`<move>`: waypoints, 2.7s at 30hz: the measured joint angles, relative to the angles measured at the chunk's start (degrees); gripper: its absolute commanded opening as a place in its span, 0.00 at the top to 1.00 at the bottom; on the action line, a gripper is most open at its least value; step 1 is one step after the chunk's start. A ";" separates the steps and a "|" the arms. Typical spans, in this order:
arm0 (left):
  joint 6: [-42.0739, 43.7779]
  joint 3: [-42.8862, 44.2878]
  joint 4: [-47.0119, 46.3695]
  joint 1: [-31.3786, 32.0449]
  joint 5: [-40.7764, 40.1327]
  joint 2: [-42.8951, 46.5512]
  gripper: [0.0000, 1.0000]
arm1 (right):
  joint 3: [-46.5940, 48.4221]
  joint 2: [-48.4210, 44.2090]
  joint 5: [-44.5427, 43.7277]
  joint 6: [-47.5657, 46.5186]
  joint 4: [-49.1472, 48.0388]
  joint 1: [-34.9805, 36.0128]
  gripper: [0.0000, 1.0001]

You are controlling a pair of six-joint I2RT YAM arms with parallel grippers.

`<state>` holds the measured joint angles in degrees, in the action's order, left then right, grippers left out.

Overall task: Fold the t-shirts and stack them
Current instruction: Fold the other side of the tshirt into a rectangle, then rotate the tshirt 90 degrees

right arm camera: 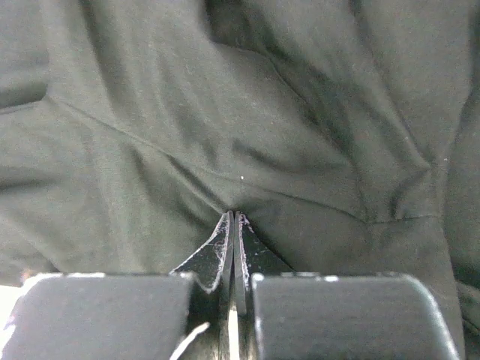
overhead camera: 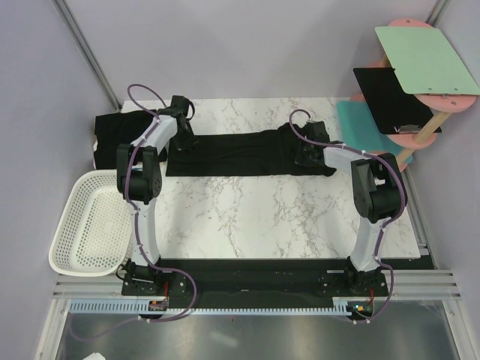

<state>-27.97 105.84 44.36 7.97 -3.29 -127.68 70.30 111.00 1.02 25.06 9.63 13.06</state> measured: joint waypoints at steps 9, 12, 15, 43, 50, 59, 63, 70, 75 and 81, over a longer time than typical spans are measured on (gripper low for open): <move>1.29 4.98 2.56 0.15 -5.92 -2.23 0.98 | 4.22 3.43 -3.82 -0.85 1.62 0.42 1.00; 1.51 5.77 3.72 0.26 -7.50 -3.52 0.98 | 6.84 5.20 -5.44 -1.49 2.36 0.52 1.00; 1.90 5.86 5.40 0.50 -9.29 -4.79 0.98 | 9.81 7.26 -7.02 -2.38 2.71 0.57 1.00; 1.25 -30.21 5.31 20.83 -11.26 16.06 0.98 | 53.11 32.94 -2.95 -14.40 15.43 4.57 1.00; -2.23 -35.80 5.33 28.44 -5.68 20.52 0.98 | 58.23 35.87 -1.57 -15.30 15.93 8.48 1.00; -5.03 -34.62 10.97 25.40 -9.81 28.00 0.98 | 41.94 23.76 -4.37 -15.15 10.49 8.81 1.00; -5.42 -33.03 11.87 24.98 -12.33 31.63 0.98 | 34.42 11.78 -2.80 -13.66 9.20 8.46 1.00; -5.38 -33.11 11.10 20.57 -10.67 33.07 0.98 | 17.31 -6.49 4.59 -9.01 4.72 11.76 1.00; -4.04 -33.11 7.58 14.01 -6.03 33.29 0.98 | 4.20 -7.69 7.93 -6.03 5.33 19.26 1.00; -2.38 -32.68 5.81 10.93 -2.05 32.79 0.98 | -4.44 -7.69 9.64 -1.68 5.73 25.49 1.00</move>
<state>-30.35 73.17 50.17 18.90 -5.34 -94.89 65.87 103.31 10.66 23.38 15.35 38.54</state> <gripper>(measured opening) 0.025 0.007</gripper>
